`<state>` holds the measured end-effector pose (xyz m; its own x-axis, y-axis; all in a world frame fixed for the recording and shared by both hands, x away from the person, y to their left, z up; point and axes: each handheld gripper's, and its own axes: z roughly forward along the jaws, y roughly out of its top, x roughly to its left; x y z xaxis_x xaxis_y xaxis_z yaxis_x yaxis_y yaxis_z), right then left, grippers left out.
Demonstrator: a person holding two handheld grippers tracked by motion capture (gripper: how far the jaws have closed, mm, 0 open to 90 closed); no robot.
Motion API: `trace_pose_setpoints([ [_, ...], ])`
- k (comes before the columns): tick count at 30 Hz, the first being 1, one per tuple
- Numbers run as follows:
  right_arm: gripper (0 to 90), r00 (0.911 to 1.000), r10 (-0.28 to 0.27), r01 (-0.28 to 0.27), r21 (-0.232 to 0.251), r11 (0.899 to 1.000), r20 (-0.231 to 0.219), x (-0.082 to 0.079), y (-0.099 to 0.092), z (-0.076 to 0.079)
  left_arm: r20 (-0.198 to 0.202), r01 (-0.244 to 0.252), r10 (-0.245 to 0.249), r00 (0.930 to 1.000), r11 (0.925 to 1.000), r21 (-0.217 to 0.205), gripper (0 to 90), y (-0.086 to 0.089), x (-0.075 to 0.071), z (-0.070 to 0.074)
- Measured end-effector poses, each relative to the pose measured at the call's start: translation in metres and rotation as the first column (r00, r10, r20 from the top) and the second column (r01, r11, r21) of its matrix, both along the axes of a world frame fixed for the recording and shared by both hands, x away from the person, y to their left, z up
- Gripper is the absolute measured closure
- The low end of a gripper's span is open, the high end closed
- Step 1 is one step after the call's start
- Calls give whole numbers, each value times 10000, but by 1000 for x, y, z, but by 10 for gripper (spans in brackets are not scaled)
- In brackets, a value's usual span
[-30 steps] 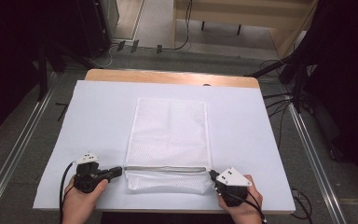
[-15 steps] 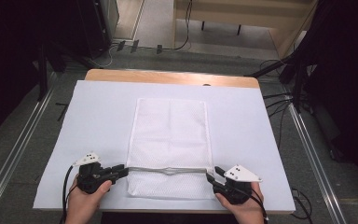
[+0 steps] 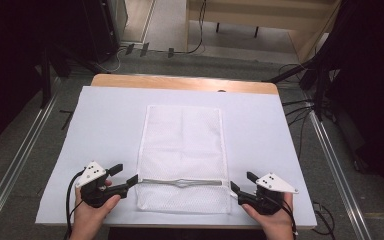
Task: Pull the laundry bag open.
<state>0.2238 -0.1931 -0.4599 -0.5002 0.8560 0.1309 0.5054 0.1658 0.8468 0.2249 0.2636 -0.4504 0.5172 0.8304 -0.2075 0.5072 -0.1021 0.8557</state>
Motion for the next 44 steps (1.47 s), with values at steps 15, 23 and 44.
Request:
trace_pose_setpoints([
  [15, 236, 9986, -439, 421, 584, 9974, 293, 2, -39, 3, 551, -152, 132, 9984, 9992, 361, 81, 21, -2, 5],
  [23, 177, 9979, -628, 613, 908, 9940, 143, 4, -61, 2, 329, -283, 284, 9991, 9996, -44, 7, 37, 1, 4],
  [44, 149, 9938, -1089, 1074, 581, 9925, 232, 4, -84, -2, 276, -770, 771, 9966, 9970, -19, 0, 54, 4, 2],
])
